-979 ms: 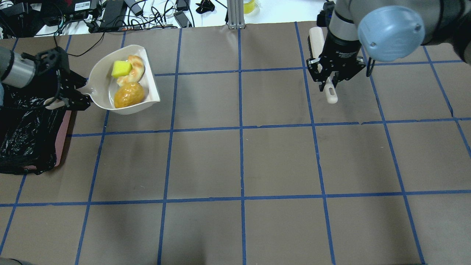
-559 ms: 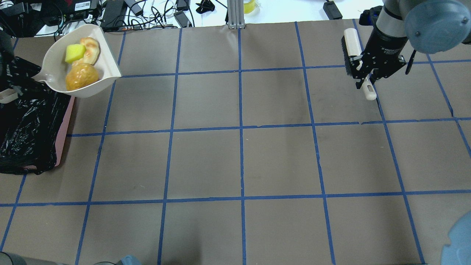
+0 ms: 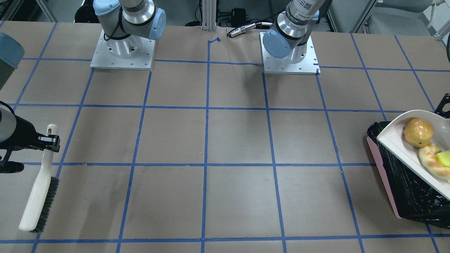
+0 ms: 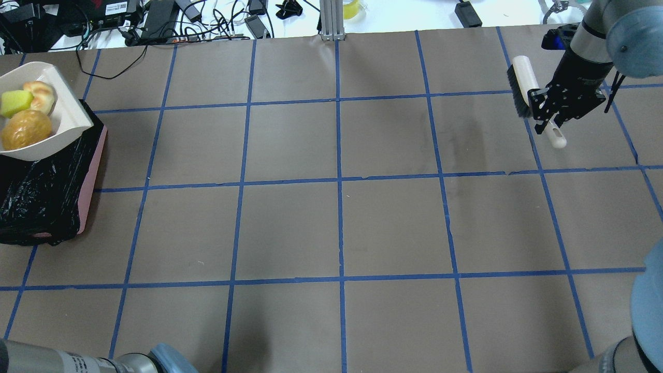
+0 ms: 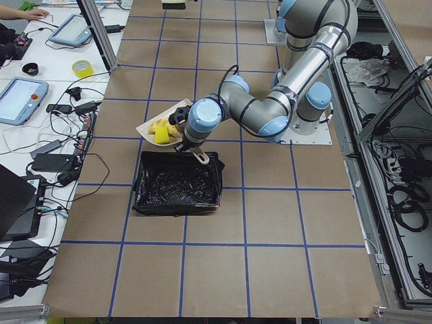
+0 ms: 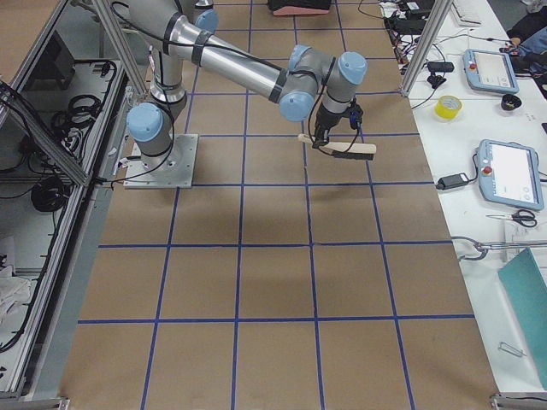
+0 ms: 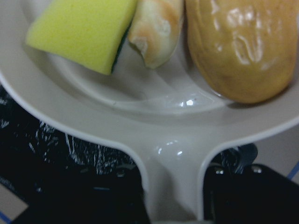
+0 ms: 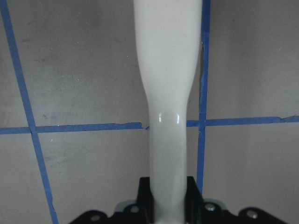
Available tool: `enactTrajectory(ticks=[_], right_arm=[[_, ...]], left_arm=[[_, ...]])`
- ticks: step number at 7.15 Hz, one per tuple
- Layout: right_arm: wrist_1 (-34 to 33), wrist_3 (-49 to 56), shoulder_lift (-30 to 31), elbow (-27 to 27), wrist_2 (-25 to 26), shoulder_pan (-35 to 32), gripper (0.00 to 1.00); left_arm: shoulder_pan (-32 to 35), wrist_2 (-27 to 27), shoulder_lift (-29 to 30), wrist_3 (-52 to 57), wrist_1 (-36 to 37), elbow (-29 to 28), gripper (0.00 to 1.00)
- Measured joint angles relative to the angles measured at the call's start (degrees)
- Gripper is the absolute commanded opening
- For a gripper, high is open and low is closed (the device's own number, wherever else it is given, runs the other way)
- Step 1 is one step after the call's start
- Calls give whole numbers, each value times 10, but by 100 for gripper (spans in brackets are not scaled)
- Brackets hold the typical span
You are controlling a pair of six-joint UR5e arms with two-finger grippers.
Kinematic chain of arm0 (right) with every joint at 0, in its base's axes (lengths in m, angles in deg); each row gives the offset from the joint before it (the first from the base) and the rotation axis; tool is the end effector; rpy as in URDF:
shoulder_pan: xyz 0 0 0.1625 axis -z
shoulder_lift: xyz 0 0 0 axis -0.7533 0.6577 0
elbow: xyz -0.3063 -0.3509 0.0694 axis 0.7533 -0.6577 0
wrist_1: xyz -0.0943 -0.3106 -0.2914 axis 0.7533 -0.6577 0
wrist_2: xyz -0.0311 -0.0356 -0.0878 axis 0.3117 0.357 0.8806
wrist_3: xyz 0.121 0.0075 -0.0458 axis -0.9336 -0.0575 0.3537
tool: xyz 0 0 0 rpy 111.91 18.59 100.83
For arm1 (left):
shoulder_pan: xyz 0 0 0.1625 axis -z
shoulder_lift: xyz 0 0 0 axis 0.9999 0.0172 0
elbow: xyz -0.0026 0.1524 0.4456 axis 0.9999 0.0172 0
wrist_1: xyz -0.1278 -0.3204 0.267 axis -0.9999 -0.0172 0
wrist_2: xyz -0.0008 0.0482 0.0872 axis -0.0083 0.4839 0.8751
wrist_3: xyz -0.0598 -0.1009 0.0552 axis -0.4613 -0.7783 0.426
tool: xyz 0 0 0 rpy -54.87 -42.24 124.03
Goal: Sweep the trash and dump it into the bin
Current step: 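Tilt the dustpan with the left gripper to dump the items into the bin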
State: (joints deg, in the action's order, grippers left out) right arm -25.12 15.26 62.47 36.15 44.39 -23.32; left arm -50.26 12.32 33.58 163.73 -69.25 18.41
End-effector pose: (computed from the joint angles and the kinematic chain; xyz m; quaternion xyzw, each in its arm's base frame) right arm -0.0694 -0.6323 0.3325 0.0181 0.9955 0.0924 0.0034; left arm 0.3779 -0.5201 0.4033 -0.4142 -0.8992 0.1305 0.0526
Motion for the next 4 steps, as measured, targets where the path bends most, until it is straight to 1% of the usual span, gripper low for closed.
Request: enactTrajectory(ticks=[2, 4], right_arm=[[-11, 5, -12, 10, 23, 4, 0], [-46, 5, -19, 30, 28, 5, 0]], left_arm=[[-15, 87, 19, 9, 26, -37, 0], [-17, 185, 25, 51, 65, -60, 0]])
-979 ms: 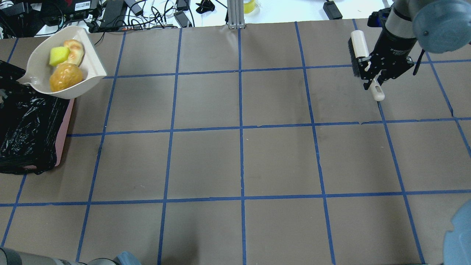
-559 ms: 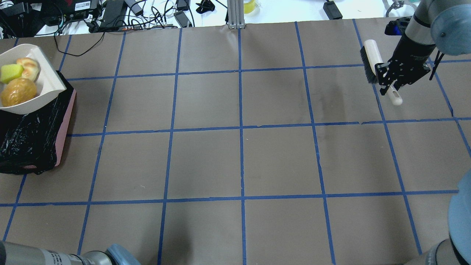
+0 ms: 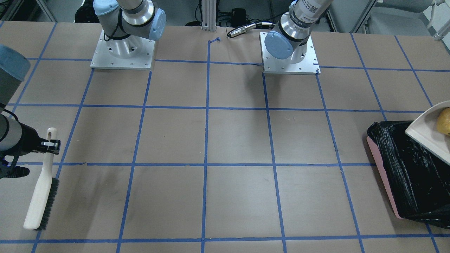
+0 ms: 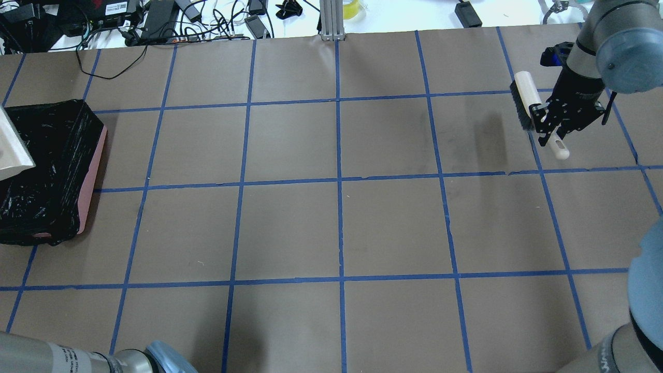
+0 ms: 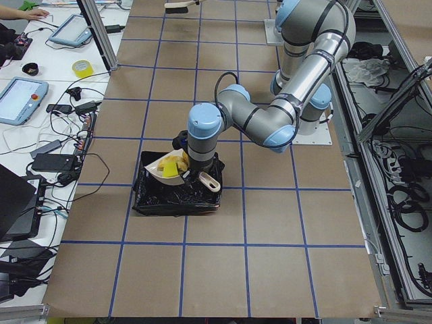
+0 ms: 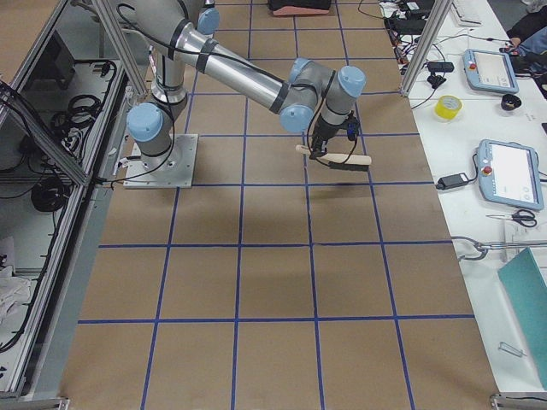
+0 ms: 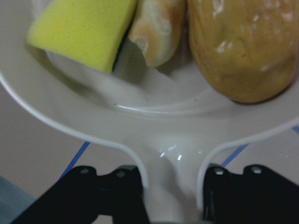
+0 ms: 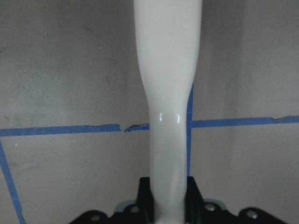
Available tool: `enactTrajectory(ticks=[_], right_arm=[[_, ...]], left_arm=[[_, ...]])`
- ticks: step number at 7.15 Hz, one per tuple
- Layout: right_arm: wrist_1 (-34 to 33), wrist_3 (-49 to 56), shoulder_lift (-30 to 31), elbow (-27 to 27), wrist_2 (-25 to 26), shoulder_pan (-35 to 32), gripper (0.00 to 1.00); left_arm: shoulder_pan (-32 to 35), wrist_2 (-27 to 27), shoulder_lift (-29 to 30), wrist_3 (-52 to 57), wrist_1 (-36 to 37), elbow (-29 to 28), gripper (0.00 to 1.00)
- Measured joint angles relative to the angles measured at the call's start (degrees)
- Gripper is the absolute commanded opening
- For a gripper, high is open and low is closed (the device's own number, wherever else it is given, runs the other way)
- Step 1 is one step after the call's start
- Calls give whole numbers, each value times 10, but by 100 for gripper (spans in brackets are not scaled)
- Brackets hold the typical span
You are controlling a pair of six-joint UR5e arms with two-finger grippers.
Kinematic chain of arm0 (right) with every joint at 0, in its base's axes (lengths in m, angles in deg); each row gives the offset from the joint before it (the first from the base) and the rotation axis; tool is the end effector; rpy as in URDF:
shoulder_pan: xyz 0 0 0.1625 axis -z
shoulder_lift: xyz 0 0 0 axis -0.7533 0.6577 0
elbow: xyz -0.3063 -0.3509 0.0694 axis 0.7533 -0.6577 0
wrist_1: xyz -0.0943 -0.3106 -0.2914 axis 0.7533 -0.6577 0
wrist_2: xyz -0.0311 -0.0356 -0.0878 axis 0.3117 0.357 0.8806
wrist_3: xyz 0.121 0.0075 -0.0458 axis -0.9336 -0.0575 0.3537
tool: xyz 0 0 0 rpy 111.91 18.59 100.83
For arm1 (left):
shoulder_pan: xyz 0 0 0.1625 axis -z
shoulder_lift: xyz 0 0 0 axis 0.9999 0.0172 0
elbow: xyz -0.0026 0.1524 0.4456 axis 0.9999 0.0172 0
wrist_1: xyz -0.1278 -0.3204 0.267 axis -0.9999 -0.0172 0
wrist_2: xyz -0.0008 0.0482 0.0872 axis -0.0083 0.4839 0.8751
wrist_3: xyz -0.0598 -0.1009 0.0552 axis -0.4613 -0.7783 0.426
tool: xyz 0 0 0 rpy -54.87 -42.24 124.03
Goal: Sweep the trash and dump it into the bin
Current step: 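Tilt the dustpan with the left gripper to dump the items into the bin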
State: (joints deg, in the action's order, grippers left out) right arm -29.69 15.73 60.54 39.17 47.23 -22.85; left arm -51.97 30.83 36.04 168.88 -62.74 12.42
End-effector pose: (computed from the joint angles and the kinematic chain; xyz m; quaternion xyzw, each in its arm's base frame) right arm -0.0811 -0.6310 0.2935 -0.0157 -0.9944 -0.1027 0.0185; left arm 0.4546 -0.5030 0.4365 0.4455 0.8925 0.0092 0.0703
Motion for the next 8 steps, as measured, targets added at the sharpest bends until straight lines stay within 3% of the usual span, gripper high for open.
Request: enactTrajectory(ticks=[2, 4, 5, 7, 8], right_arm=[[-37, 5, -10, 18, -2, 0, 0], [-50, 11, -22, 24, -3, 0, 0], [-51, 12, -28, 25, -3, 0, 0], [-52, 13, -32, 26, -1, 0, 0], [-52, 13, -33, 26, -1, 0, 11]], left_arm=[[15, 109, -4, 51, 50, -10, 0], [91, 289, -6, 85, 112, -10, 0], [122, 341, -4, 96, 137, -5, 0], [143, 375, -2, 130, 211, 22, 0], [145, 375, -4, 143, 236, 30, 0]])
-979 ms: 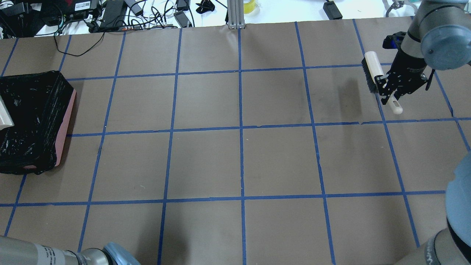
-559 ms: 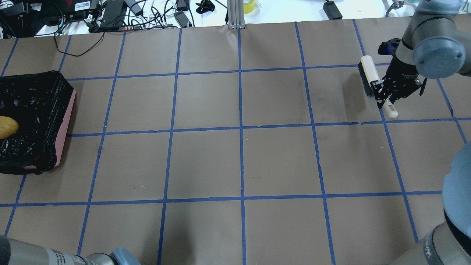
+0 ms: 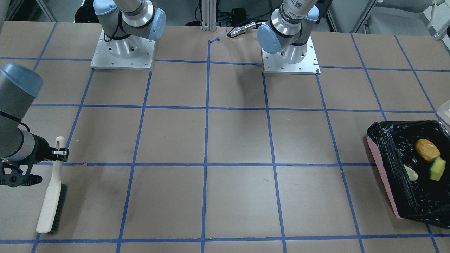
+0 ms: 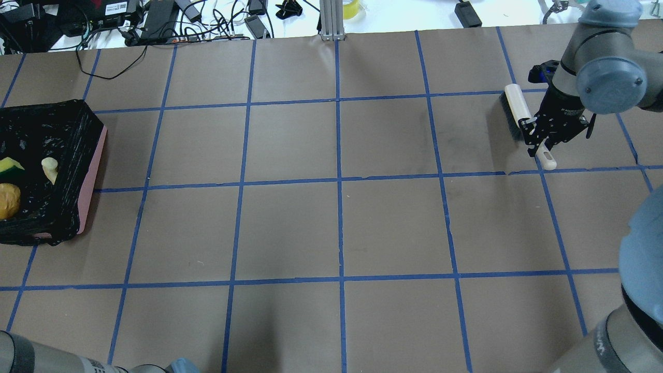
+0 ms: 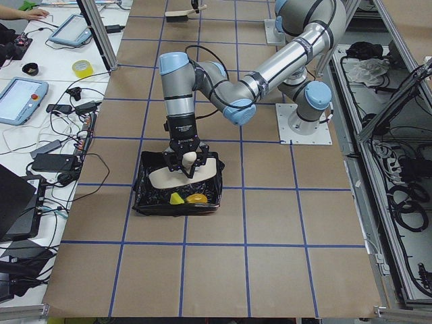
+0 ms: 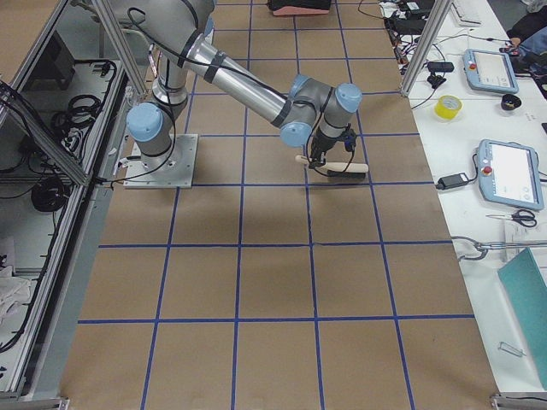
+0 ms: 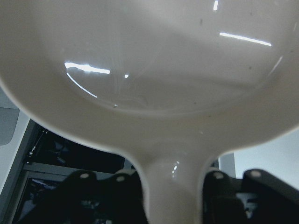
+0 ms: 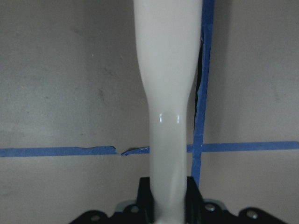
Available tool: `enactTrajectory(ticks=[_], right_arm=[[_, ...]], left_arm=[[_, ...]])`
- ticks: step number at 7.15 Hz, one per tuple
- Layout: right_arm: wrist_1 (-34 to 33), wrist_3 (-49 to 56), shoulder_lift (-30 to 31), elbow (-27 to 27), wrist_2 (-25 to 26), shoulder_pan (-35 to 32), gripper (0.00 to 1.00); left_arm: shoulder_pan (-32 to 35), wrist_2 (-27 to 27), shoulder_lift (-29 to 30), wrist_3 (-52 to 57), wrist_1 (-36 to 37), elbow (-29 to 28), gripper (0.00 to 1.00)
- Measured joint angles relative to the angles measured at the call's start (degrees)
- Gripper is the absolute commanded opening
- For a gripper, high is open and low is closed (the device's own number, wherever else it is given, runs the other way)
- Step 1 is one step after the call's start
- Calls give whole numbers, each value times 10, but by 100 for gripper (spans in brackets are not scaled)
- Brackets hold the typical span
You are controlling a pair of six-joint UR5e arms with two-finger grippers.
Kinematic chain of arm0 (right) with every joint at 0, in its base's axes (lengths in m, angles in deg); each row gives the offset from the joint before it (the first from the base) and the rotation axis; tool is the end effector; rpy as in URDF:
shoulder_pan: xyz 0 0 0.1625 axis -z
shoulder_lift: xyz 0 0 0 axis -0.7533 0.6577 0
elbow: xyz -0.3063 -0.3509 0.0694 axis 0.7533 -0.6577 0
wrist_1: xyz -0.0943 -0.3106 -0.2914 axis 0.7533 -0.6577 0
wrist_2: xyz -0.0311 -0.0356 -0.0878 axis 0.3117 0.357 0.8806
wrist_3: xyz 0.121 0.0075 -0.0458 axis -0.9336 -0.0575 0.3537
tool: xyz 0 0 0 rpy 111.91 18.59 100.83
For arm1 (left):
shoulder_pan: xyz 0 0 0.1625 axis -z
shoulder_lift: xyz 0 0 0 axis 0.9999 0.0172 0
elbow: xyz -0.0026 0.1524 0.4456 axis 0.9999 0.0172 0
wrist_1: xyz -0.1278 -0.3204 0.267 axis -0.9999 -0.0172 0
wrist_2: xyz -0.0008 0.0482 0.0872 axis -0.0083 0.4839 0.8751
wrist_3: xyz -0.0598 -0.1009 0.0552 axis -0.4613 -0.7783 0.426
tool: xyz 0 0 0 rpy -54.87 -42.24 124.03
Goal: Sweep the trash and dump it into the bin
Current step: 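Tilt the dustpan with the left gripper to dump the items into the bin, then return the dustpan to the table with the left gripper while the right lowers the brush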
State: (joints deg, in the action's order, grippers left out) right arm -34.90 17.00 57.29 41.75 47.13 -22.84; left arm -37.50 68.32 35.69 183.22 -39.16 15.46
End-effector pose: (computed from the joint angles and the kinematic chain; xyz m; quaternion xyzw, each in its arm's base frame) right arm -0.0824 -0.6353 0.2445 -0.0046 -0.9941 -0.1078 0.0148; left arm 0.3833 -0.5624 0.4936 0.5338 0.7425 0.2834 0.2888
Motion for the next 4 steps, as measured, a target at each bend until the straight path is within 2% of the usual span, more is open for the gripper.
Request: enactTrajectory(ticks=[1, 3, 4], right_arm=[[0, -1, -1, 0, 0, 0, 24], [1, -5, -2, 1, 0, 0, 31], [1, -7, -3, 1, -1, 0, 40]], left_arm=[[0, -18, -3, 6, 8, 0, 0], [1, -120, -11, 10, -41, -12, 0], [3, -178, -11, 10, -77, -18, 0]])
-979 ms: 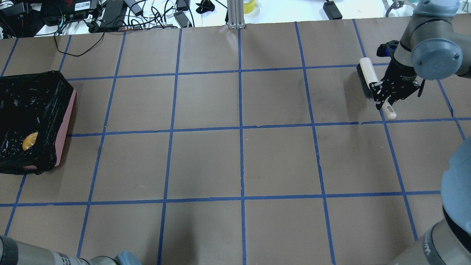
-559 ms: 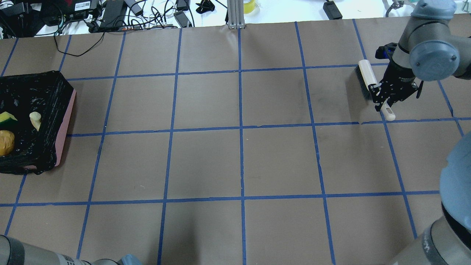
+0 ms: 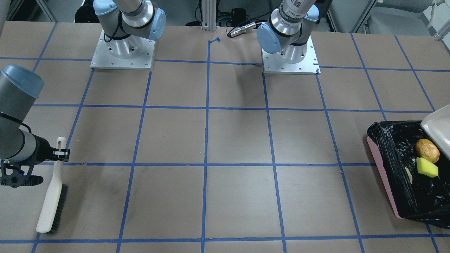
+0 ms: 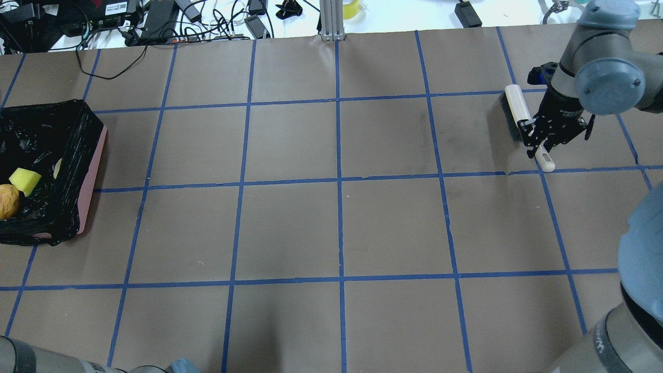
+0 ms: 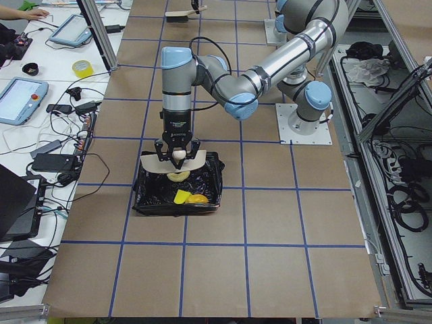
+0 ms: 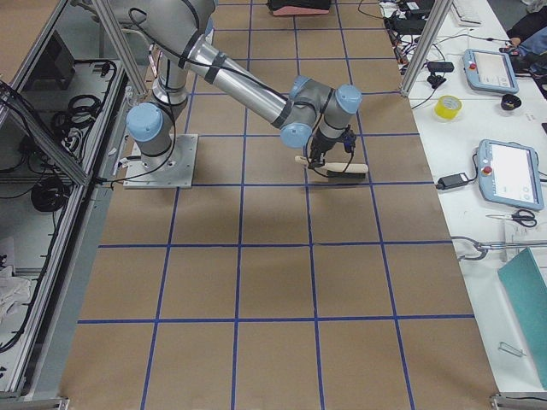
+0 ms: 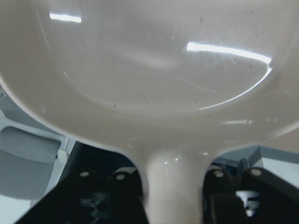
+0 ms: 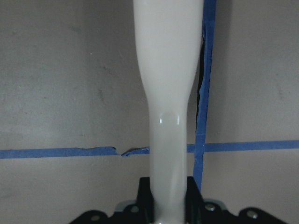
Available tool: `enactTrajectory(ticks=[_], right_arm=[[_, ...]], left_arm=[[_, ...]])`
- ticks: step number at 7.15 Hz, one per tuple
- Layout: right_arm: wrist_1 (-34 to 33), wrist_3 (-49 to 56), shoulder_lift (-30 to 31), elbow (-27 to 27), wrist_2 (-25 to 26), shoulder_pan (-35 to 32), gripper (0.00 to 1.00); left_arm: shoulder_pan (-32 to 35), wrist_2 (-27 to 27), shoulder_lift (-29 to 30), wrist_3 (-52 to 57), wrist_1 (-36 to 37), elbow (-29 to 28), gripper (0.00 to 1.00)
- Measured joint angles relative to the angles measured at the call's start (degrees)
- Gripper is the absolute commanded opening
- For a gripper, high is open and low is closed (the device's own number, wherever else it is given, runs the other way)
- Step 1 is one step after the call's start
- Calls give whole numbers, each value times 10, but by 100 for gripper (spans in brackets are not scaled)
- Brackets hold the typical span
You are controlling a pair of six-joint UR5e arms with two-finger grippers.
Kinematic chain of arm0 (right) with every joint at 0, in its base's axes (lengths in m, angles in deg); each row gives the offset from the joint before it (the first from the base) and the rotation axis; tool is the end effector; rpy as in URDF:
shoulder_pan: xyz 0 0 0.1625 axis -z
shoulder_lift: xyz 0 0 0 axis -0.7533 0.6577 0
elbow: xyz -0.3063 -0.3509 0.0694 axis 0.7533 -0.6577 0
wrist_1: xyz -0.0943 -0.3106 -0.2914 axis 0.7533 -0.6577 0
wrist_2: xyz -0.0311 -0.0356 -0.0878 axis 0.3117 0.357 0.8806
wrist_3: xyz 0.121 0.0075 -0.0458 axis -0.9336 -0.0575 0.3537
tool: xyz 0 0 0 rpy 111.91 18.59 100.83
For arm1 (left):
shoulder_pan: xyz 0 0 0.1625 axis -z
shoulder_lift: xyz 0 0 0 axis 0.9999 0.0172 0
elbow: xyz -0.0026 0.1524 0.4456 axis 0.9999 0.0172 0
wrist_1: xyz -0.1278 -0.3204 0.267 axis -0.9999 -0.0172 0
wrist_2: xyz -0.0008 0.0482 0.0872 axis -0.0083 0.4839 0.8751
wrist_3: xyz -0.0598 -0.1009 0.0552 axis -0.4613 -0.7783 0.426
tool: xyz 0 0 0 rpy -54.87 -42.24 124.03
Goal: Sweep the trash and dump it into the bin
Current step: 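Return the dustpan to the table with the left gripper while the right lowers the brush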
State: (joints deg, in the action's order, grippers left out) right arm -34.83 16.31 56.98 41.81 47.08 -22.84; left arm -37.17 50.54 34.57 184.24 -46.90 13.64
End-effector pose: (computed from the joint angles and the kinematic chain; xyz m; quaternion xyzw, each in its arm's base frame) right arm -0.0823 -0.6352 0.2405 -0.0104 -0.9936 -0.1112 0.0139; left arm 0.3526 -0.5852 0.4871 0.6089 0.7434 0.1498 0.2327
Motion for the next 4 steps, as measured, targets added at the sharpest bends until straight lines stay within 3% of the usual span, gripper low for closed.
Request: enactTrajectory(ticks=[1, 2, 4], right_arm=[[0, -1, 0, 0, 0, 0, 59], [0, -2, 0, 0, 0, 0, 62], [0, -2, -1, -1, -1, 0, 77]], left_arm=[[4, -59, 1, 0, -38, -6, 0], [20, -109, 4, -4, -73, -15, 0], [79, -189, 18, -57, -115, -30, 0]])
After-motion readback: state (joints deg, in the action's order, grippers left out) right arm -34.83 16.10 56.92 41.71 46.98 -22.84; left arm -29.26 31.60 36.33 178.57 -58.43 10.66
